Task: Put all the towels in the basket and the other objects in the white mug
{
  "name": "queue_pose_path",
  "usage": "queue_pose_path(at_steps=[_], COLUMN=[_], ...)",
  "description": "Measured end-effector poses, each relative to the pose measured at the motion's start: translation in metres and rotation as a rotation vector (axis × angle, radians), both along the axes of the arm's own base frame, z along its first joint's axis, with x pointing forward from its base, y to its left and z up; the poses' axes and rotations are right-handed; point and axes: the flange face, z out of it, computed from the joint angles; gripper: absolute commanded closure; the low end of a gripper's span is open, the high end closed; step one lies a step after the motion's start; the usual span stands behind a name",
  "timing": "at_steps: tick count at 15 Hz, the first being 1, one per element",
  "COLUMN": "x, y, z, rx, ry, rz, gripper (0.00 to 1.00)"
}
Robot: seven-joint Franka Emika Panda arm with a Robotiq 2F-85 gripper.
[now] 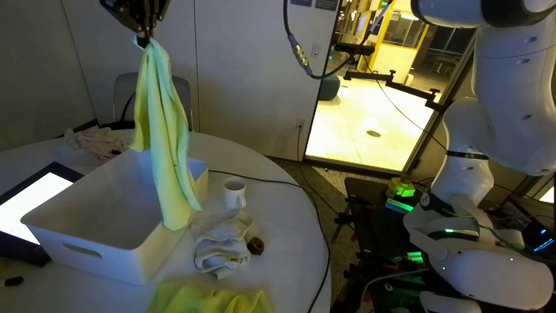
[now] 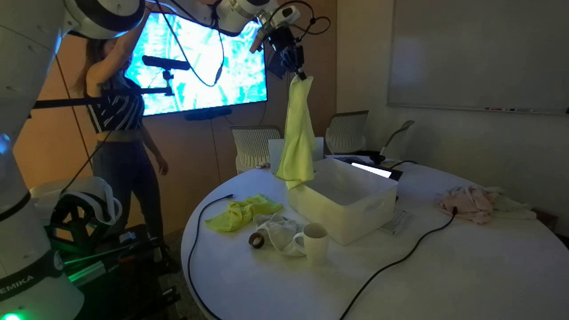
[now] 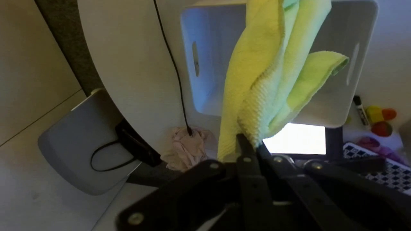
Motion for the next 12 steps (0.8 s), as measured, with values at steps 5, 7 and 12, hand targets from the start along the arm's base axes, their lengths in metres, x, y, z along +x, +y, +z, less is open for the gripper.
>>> queue_pose_path(at_steps=[5,7,12], x=[0.020,0.028,0.059], y=[0.007,0.008,-0.001], z=[0.025,0.023,-0.033], rx=[0.031,0.035,0.018], ry=[-0.137,-0.165,-0.142], rz=[-0.074,-0.091,-0.124], gripper=[0.99,0.99,0.71])
